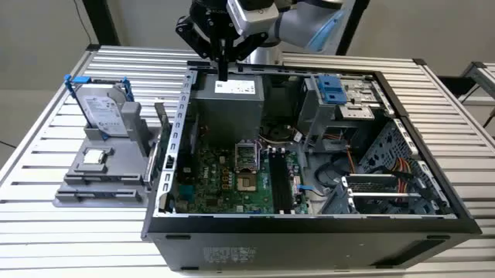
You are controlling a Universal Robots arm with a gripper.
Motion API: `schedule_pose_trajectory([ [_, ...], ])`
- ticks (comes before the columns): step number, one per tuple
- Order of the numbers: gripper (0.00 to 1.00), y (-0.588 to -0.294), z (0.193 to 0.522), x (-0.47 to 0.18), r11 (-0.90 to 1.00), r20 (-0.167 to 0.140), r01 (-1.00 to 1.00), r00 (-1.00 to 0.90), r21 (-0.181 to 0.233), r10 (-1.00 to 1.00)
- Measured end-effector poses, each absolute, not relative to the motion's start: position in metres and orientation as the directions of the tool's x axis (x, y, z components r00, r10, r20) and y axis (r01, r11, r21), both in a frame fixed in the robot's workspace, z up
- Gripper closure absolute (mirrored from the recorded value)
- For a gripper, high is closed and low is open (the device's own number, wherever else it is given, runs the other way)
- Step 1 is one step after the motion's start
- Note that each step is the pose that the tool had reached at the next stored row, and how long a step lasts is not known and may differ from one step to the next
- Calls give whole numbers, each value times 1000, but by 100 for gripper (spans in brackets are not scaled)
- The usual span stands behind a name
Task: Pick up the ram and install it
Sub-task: 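Reach for the ram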
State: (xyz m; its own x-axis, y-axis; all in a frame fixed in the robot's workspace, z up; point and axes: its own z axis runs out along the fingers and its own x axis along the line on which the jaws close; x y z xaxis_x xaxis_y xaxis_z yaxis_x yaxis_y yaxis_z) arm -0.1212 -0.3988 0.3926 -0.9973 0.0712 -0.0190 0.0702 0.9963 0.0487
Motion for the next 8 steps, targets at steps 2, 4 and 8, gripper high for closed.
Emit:
schedule_pose_trajectory([
  [2, 100, -399, 393, -121, 996, -19, 70, -997, 49, 71],
  [4, 100, -399, 393, -121, 996, -19, 70, -997, 49, 71],
  [8, 100, -399, 393, -121, 996, -19, 70, -997, 49, 71],
])
